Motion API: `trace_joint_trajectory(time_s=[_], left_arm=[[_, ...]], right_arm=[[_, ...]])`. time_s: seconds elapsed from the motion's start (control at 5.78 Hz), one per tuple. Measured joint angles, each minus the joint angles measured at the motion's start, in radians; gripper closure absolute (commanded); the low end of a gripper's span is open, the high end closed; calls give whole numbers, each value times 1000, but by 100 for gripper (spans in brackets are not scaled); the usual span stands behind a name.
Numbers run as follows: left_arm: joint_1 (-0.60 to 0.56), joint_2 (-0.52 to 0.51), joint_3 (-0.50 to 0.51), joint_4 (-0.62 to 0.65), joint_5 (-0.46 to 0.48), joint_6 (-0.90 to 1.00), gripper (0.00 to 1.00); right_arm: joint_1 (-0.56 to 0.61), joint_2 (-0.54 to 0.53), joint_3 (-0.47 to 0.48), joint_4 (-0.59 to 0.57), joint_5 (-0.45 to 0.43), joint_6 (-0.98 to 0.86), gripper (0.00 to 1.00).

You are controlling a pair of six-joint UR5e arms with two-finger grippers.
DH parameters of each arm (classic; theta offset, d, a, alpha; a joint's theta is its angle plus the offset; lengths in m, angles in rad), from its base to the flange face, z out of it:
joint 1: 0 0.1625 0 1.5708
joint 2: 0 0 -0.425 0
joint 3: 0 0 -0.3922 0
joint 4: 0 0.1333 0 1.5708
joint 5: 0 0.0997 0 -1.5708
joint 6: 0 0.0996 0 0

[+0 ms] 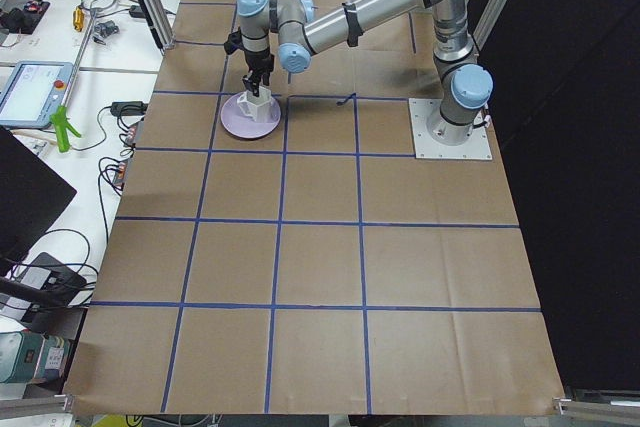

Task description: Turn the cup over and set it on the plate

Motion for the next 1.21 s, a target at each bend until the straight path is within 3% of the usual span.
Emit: trace_joint_trajectory(time_s=[0.69,1.21], left_arm=[[-100,199,154,-408,-28,-347,2],[-122,335,170,-556,-73,-424,2]], right_arm=[[0,0,0,0,0,0,0],[0,0,0,0,0,0,0]])
